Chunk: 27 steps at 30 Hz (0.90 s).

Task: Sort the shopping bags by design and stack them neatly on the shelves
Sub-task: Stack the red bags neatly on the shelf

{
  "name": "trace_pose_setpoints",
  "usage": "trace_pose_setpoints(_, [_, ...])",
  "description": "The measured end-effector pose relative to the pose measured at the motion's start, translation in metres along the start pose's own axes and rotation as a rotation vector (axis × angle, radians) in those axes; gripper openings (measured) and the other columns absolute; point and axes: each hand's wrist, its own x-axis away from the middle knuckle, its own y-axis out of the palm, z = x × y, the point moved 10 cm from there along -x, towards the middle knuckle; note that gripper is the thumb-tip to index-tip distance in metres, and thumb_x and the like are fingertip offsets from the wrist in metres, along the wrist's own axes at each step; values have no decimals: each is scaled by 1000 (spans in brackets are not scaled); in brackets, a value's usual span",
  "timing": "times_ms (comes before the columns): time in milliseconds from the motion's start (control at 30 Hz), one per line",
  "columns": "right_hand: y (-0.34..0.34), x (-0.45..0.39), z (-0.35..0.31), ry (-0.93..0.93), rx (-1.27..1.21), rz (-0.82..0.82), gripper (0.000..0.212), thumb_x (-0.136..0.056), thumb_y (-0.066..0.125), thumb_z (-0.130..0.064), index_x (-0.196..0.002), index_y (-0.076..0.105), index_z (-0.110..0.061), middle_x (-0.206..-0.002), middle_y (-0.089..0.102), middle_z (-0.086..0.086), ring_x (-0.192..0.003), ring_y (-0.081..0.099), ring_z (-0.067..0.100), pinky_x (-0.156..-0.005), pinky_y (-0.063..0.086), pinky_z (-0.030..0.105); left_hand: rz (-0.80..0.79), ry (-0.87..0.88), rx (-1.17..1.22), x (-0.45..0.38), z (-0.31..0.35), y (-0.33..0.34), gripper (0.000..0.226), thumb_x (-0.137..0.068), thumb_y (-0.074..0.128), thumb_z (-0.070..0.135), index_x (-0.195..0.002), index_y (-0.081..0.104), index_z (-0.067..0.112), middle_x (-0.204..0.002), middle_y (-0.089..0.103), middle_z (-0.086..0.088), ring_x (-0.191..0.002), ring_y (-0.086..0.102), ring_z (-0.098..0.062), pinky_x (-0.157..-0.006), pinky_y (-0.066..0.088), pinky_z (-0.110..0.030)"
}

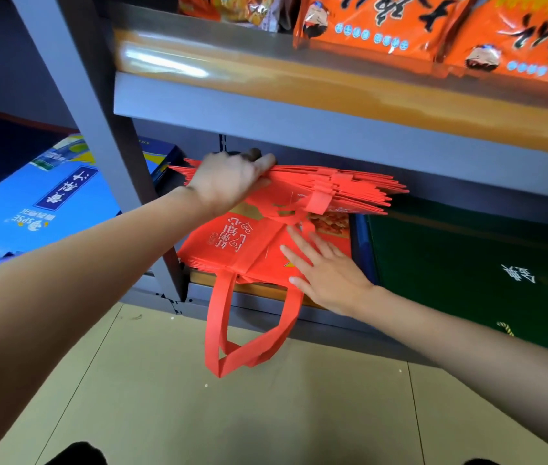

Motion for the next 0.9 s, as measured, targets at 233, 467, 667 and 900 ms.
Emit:
trace_pose_setpoints(233, [-117, 40, -22, -252, 108, 696, 44, -80, 55, -28, -119, 52, -8, -125, 55, 15, -112, 45, 30, -99, 33, 44, -6, 51, -31, -1, 3, -3, 42, -101, 30, 40, -133, 37, 15, -124, 51, -10, -91, 62, -37, -59, 37, -36])
trace_pose_setpoints(467, [-93, -12, 31, 13, 259, 356, 60, -53, 87, -43, -96, 68, -5, -67, 66, 7, -63, 67, 23, -51, 50, 26, -177, 278, -250, 26, 28, 41, 48, -103, 27, 35, -146, 14, 20, -125, 55, -5, -106, 61, -29, -76, 49, -37])
trace_pose_setpoints(667, [-26, -2, 6, -63, 188, 159, 67, -77, 67, -48, -131, 52, -11, -126, 60, 11, -110, 59, 24, -77, 52, 33, -351, 469, -194, 68, 59, 105, 65, -99, 25, 49, -150, -4, 22, -158, 8, -5, -138, 31, -25, -100, 44, -39])
trace_pose_setpoints(900, [8, 6, 15, -110, -33, -114, 82, -87, 57, -48, -150, 10, -26, -157, 7, 3, -143, 8, 24, -115, 12, 44, -455, 456, -123, 65, 63, 112, 79, -92, 45, 53, -149, -2, 27, -155, 13, -4, -138, 26, -26, -102, 41, -41])
